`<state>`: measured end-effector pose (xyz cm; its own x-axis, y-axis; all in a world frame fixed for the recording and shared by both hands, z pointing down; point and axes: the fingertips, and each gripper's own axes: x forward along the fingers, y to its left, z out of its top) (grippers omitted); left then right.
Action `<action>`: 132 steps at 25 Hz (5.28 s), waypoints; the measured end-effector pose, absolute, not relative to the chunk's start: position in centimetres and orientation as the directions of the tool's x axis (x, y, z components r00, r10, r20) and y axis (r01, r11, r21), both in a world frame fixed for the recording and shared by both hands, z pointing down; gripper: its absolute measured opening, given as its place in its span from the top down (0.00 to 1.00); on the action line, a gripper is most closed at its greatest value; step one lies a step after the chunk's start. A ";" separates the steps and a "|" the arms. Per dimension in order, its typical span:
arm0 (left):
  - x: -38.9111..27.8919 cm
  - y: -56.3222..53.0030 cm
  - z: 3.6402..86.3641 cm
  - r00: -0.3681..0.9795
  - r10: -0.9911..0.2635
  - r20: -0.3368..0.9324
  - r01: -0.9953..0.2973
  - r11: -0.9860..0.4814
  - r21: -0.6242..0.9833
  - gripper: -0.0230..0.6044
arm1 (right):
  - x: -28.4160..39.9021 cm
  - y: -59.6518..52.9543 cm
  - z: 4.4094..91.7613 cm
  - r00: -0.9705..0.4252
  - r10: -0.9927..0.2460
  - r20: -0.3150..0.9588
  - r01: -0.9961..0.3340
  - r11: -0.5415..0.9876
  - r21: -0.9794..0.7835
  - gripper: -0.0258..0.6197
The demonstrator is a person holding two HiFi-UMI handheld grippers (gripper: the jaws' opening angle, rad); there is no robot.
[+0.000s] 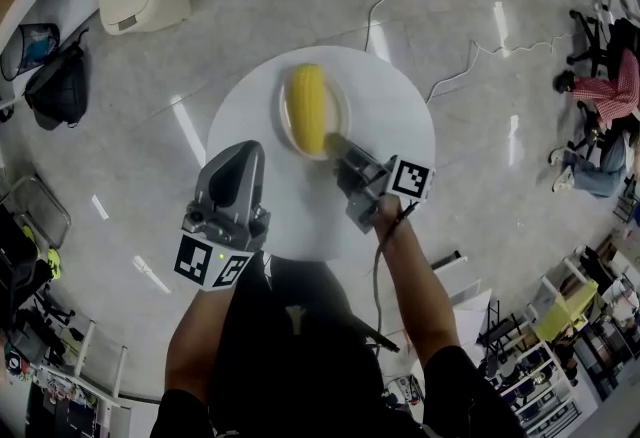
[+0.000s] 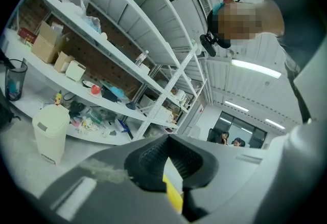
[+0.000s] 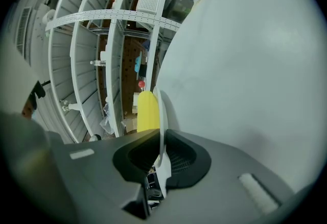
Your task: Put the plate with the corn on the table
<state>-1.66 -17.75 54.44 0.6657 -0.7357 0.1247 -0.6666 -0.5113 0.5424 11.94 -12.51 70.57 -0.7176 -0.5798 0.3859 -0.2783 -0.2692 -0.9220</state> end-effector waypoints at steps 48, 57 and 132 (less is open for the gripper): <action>-2.2 -17.0 55.3 0.676 -0.726 0.129 -0.655 -0.510 0.558 0.96 | 11.6 -12.8 71.2 -0.418 -0.431 0.800 -0.863 -0.085 -0.497 0.79; -2.3 -16.9 55.4 0.679 -0.722 0.131 -0.648 -0.506 0.569 0.96 | 11.7 -12.6 71.2 -0.383 -0.431 0.817 -0.893 -0.054 -0.447 0.77; -4.6 -8.5 47.0 0.731 -0.676 0.089 -0.634 -0.626 0.454 0.96 | 9.0 -5.9 56.4 -0.273 -0.702 0.658 -0.952 0.096 -0.292 0.95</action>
